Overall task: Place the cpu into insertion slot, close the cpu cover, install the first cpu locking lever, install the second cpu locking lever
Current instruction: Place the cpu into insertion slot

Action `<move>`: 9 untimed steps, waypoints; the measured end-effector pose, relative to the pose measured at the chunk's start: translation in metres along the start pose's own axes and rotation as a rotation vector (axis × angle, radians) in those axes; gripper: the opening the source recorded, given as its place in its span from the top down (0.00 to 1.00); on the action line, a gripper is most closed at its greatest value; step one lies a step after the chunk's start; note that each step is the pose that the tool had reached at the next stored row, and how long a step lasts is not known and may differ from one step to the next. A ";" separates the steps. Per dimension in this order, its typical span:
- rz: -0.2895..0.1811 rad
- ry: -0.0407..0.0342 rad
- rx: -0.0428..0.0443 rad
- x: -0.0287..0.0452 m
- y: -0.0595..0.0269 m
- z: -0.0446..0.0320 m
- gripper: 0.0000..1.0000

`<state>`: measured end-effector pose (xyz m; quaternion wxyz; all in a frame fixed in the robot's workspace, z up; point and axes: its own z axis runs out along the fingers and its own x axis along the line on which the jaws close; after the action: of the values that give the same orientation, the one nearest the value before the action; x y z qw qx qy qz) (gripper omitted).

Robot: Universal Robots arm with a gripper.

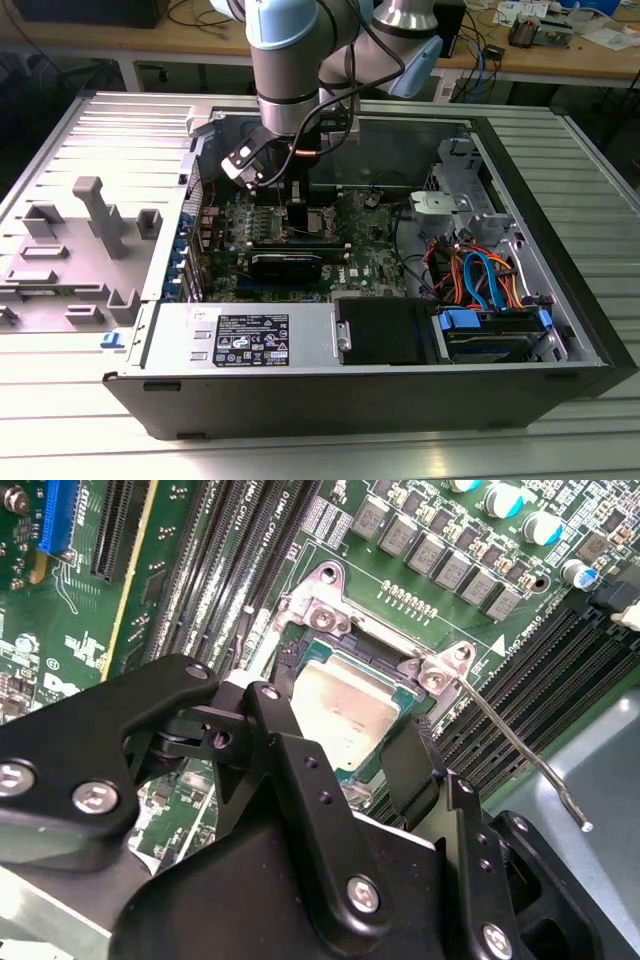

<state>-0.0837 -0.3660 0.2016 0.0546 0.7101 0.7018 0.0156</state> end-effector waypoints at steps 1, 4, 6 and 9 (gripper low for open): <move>0.000 -0.0001 0.0000 0.0000 0.0000 -0.0002 0.39; 0.000 -0.0003 0.0001 -0.0001 0.0001 -0.0012 0.39; 0.000 -0.0002 0.0001 -0.0001 0.0001 -0.0019 0.39; 0.000 -0.0002 0.0001 -0.0002 0.0003 -0.0034 0.39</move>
<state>-0.0838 -0.3660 0.2050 0.0546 0.7101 0.7018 0.0155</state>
